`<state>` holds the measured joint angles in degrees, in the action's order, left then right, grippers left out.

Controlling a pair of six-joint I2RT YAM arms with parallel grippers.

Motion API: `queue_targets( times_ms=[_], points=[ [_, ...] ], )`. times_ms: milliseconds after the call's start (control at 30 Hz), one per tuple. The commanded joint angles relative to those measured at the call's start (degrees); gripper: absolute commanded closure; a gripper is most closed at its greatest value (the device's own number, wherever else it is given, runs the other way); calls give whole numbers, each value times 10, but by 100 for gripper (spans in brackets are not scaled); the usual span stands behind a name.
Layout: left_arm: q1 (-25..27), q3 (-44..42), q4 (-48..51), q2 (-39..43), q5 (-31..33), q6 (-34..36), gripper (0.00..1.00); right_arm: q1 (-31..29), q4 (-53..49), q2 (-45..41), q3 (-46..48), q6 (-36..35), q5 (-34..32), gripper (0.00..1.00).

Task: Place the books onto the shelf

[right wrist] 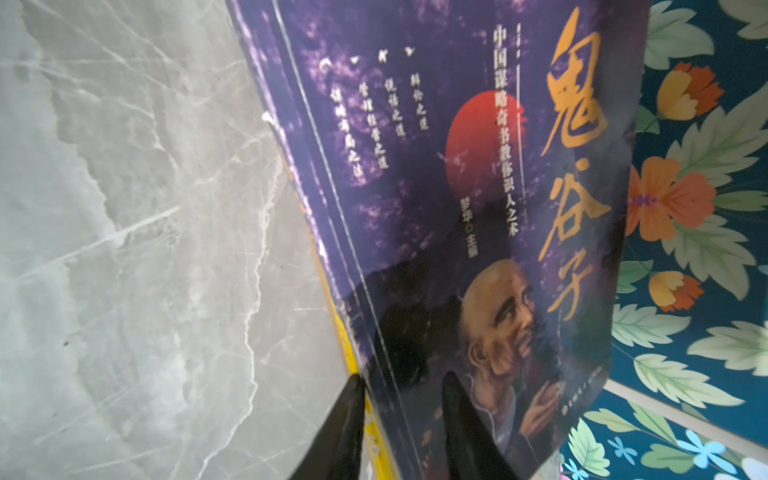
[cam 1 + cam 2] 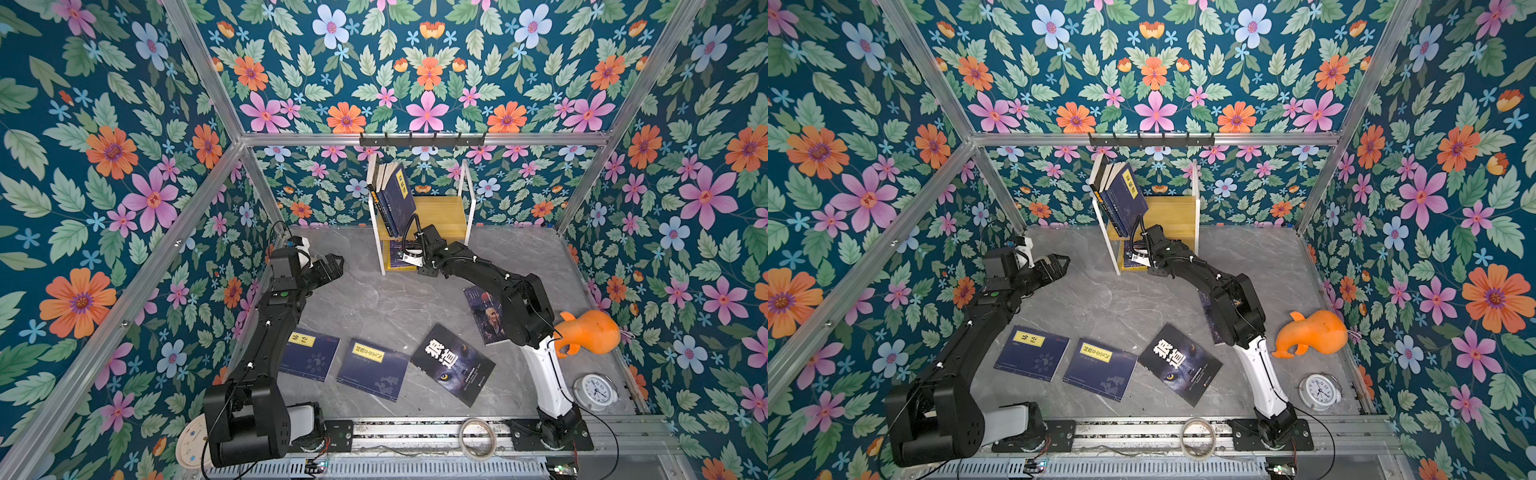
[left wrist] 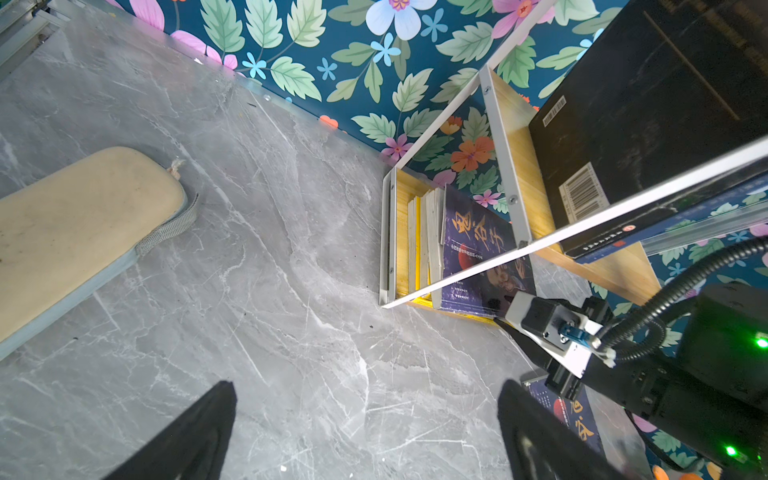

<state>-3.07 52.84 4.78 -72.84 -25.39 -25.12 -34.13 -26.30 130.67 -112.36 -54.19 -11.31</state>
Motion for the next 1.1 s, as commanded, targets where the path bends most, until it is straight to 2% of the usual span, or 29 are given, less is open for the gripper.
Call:
queue_targets(
  times_ms=[0,200,800,1067],
  points=[
    [-1,-2,-1,2,4,12,0,-1,6,7,-13,-7,1,68],
    [-1,-2,-2,2,5,13,0,-4,-4,12,-27,-3,16,68],
    [-1,-4,-4,2,4,10,0,-43,-4,36,-75,57,70,56],
    [-1,-4,-4,2,5,10,0,-52,12,73,-115,77,39,56]
  ],
)
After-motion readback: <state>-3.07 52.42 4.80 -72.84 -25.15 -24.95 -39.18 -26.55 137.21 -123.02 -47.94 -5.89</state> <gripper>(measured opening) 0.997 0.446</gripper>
